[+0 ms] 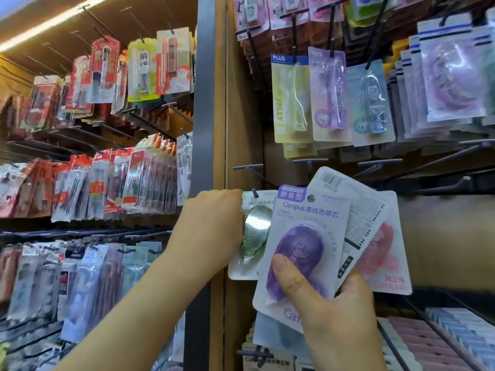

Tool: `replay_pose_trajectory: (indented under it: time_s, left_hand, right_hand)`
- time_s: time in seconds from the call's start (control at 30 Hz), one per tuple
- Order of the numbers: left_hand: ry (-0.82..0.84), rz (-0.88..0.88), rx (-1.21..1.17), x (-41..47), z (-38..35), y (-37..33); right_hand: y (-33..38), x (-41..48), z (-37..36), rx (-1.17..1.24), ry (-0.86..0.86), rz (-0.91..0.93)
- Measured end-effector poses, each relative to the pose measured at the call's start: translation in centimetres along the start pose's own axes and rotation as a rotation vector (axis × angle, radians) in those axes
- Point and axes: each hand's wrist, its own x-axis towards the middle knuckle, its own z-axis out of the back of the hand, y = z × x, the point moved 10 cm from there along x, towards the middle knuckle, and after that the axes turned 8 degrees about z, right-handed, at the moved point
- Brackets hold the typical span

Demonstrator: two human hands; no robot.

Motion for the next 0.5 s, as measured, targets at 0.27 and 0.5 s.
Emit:
replay_pose_trajectory:
  time_s: [0.27, 0.5]
  left_hand:
    - [-0.061, -0.266, -0.069, -2.8, -1.6, -1.6]
    - [0.024, -0.330, 0.248, -2.2, -5.9, -3.1]
  right_hand:
    - [-0.9, 0.5, 0.8, -0.107, 0.153, -0.056]
    - [0.4, 1.0, 4.0, -0.179, 0.132, -0.094]
